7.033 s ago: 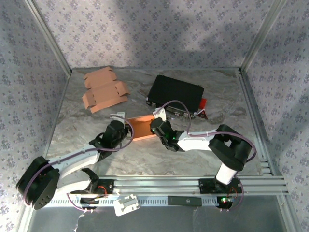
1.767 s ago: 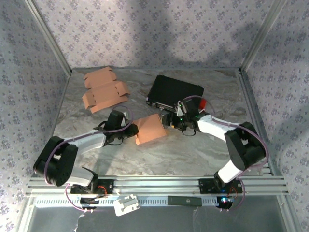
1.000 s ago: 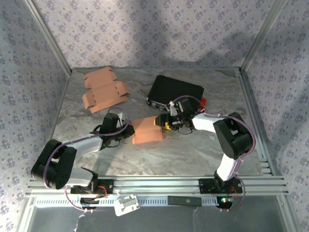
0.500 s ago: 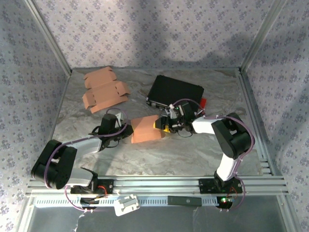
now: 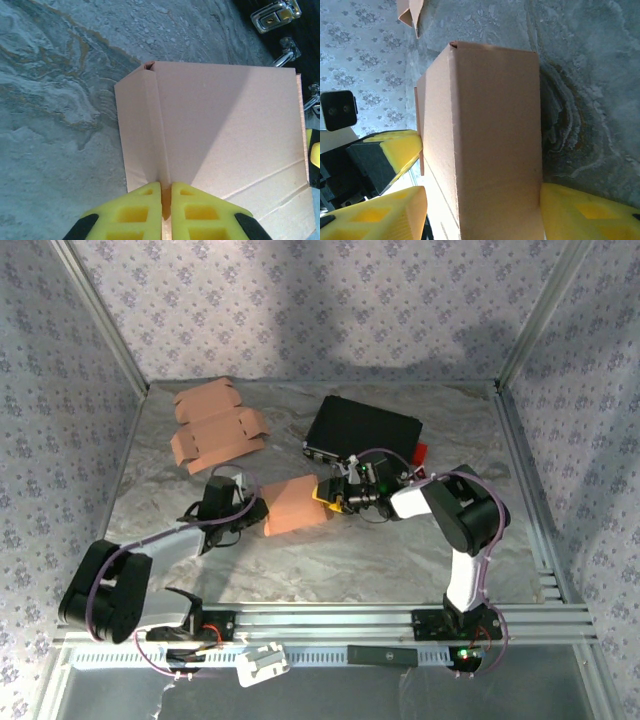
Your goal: Fold the paper box
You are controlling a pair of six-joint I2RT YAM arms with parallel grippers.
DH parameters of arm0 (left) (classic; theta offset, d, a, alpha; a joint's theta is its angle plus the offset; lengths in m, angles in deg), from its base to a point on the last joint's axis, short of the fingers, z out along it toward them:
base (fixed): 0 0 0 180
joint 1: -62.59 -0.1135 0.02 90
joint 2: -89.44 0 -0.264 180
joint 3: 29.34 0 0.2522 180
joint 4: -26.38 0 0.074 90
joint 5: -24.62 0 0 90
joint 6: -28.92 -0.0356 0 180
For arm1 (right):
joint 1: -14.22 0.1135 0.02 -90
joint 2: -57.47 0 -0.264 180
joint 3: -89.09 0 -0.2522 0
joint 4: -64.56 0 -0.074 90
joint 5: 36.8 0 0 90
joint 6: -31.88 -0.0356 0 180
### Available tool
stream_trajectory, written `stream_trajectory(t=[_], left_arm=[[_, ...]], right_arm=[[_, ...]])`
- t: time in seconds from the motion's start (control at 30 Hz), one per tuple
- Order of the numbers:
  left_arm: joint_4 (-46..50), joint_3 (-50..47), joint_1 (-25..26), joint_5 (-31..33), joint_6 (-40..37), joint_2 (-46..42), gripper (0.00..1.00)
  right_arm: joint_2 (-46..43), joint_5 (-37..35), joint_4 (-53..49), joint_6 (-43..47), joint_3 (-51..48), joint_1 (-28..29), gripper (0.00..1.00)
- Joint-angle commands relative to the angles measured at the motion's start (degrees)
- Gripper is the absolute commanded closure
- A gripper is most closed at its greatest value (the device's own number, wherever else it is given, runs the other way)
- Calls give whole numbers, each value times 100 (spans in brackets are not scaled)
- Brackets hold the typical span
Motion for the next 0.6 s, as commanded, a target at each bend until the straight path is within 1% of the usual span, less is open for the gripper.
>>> stream_trajectory(t=[0.0, 0.13, 0.23, 0.37, 0.57], left_arm=[[619, -88, -58, -95, -190, 79, 91], [322, -256, -206, -220, -175, 249, 92], [307, -278, -248, -155, -231, 332, 93], [489, -297, -369, 32, -284, 416, 98], [552, -315, -399, 105, -283, 390, 98]], right_arm=[[132, 180, 507, -272, -14, 262, 38], [203, 197, 439, -214, 56, 290, 37], [275, 243, 155, -67, 216, 333, 36], [57, 107, -333, 247, 158, 272, 36], [-222, 94, -608, 485, 73, 177, 33]])
